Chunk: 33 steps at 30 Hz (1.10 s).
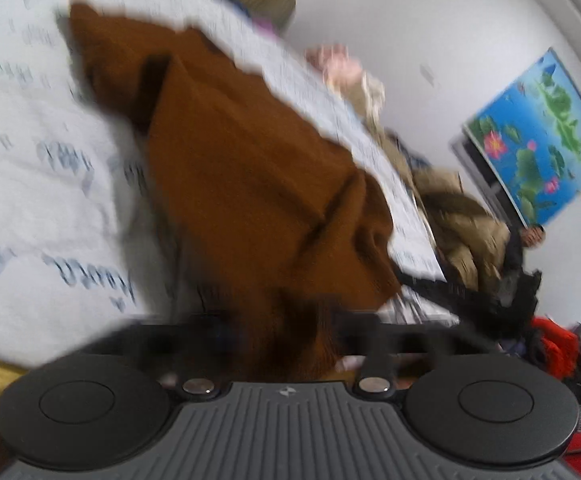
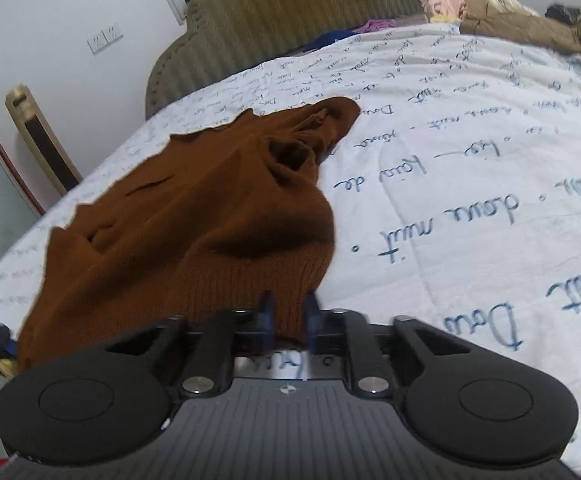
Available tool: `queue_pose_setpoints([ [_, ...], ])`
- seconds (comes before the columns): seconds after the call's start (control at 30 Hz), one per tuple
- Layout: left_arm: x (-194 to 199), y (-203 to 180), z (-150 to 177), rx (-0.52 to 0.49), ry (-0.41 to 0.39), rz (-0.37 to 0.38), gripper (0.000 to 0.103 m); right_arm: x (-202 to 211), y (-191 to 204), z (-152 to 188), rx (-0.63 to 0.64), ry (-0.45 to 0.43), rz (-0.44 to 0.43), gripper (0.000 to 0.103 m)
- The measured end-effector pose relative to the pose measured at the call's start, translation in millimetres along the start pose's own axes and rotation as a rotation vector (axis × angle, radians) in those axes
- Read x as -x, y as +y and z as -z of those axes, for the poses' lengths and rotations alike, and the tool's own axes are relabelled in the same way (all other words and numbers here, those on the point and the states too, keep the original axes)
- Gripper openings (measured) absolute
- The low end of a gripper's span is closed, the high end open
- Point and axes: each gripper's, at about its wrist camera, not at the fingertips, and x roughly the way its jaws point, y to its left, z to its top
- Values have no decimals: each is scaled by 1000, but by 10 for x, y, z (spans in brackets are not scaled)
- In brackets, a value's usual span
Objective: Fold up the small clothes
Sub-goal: 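Lift the hem with both tools and fold it toward the collar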
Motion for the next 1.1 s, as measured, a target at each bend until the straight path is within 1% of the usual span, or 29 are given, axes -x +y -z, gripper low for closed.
queue_pose_setpoints([
  [0.03, 6, 8, -28, 7, 7, 10, 9, 38, 1, 5, -14, -7, -18, 15],
  [0.13, 192, -172, -51, -87, -43, 6, 8, 216, 7, -24, -69, -41, -128, 14],
  [0.2, 400, -338, -93, -131, -105, 28, 8, 397, 65, -89, -68, -82, -180, 14],
  [0.27, 626, -477, -151, -174, -186, 34, 8, 589, 136, -177, -55, -126, -219, 14],
  [0.3, 734, -527, -187, -199, -233, 21, 8, 683, 162, -222, -47, -150, -234, 14],
  [0.33, 805, -565, -228, -225, -275, -9, 8, 756, 179, -259, -37, -169, -238, 14],
  [0.37, 825, -589, -271, -257, -306, -49, 8, 799, 194, -290, -17, -181, -225, 14],
  [0.43, 755, -530, -364, -298, -330, -124, 8, 753, 182, -318, 11, -176, -164, 14],
  [0.47, 649, -453, -414, -294, -319, -164, 8, 669, 142, -316, -2, -154, -146, 14],
  [0.5, 508, -357, -459, -280, -289, -201, 8, 543, 89, -295, -23, -123, -135, 14],
  [0.53, 365, -258, -485, -259, -251, -222, 8, 411, 42, -259, -41, -90, -125, 14],
  [0.6, 127, -55, -495, -196, -174, -241, 8, 161, -32, -168, -77, -31, -93, 14],
  [0.63, 76, 46, -478, -158, -151, -232, 8, 72, -71, -125, -94, -12, -79, 15],
  [0.67, 71, 130, -452, -119, -147, -207, 8, 7, -110, -88, -116, 5, -69, 16],
  [0.7, 102, 195, -426, -82, -158, -178, 9, -34, -153, -57, -145, 15, -78, 20],
  [0.73, 146, 249, -414, -48, -170, -151, 11, -52, -175, -32, -168, 14, -96, 20],
  [0.8, 233, 332, -386, 13, -189, -99, 23, -42, -221, -45, -198, 12, -131, 25],
  [0.87, 266, 403, -355, 59, -199, -63, 49, -44, -231, -30, -215, 13, -160, 28],
  [0.93, 274, 423, -327, 71, -211, -37, 56, -73, -222, -24, -219, 21, -180, 30],
  [1.03, 202, 311, -353, 33, -204, -57, 56, -128, -175, -2, -215, 29, -206, 29],
  [1.07, 182, 273, -356, 12, -192, -59, 55, -142, -145, -6, -203, 36, -205, 25],
  [1.1, 170, 229, -350, -11, -176, -58, 54, -148, -106, -16, -190, 47, -211, 15],
])
